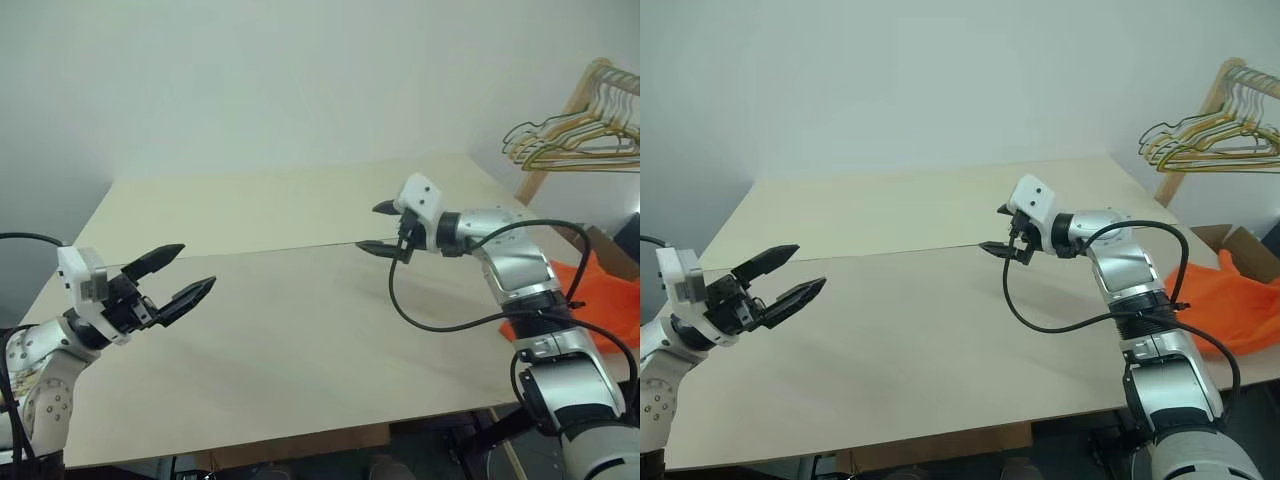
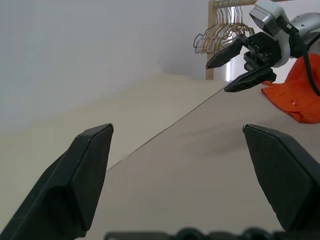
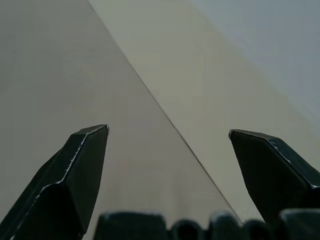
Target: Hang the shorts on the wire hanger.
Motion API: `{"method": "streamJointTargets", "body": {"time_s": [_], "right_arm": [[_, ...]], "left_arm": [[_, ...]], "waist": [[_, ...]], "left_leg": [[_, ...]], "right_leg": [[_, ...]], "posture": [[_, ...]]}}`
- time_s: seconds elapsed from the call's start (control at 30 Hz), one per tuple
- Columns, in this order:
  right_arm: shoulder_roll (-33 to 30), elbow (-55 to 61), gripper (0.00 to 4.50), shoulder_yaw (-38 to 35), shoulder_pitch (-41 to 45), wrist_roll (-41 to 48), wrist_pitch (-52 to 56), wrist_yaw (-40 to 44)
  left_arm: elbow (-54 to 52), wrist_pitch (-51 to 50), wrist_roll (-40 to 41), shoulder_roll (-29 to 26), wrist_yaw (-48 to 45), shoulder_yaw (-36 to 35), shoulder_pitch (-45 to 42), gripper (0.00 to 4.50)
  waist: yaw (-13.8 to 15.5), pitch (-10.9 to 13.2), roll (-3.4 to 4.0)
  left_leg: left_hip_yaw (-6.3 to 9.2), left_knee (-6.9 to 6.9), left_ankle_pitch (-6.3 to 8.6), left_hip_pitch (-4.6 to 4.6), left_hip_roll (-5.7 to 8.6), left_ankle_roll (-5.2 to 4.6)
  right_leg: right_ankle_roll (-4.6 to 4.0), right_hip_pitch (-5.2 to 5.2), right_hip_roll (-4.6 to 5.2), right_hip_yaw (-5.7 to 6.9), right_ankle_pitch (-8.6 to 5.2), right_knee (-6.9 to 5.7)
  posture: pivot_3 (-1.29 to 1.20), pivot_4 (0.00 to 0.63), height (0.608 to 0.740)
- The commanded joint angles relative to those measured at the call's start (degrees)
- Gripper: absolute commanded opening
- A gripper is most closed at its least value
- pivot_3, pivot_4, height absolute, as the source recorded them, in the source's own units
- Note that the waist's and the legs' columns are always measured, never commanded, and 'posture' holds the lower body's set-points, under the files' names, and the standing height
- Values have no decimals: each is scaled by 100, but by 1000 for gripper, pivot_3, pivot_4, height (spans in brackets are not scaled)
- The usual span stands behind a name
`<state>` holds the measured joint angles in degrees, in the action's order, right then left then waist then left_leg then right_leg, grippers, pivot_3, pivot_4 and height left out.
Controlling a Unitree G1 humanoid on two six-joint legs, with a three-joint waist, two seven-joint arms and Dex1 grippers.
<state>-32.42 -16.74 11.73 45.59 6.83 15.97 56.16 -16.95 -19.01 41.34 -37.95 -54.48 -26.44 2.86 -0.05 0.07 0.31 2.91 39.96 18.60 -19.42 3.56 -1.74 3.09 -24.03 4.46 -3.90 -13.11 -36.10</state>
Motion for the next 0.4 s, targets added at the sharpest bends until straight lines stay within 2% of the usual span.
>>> {"method": "streamJointTargets", "body": {"time_s": [0.03, 0.4], "right_arm": [[-116, 205, 4468, -58, -71, -117, 24, -13], [-115, 421, 4468, -77, -359, -309, 149, -76]], "left_arm": [[-32, -15, 10, -79, 73, 7, -135, 4500], [115, -153, -26, -177, -6, 201, -250, 4500]], "waist": [[59, -1, -2], [62, -1, -9]], "left_leg": [[-2, -6, 0, 0, -2, 0], [-13, -12, -1, -22, -6, 0]], "right_leg": [[-3, 0, -1, 0, -1, 0], [-13, -10, -3, -2, 1, -3]], "posture": [[81, 0, 740], [76, 0, 740]]}}
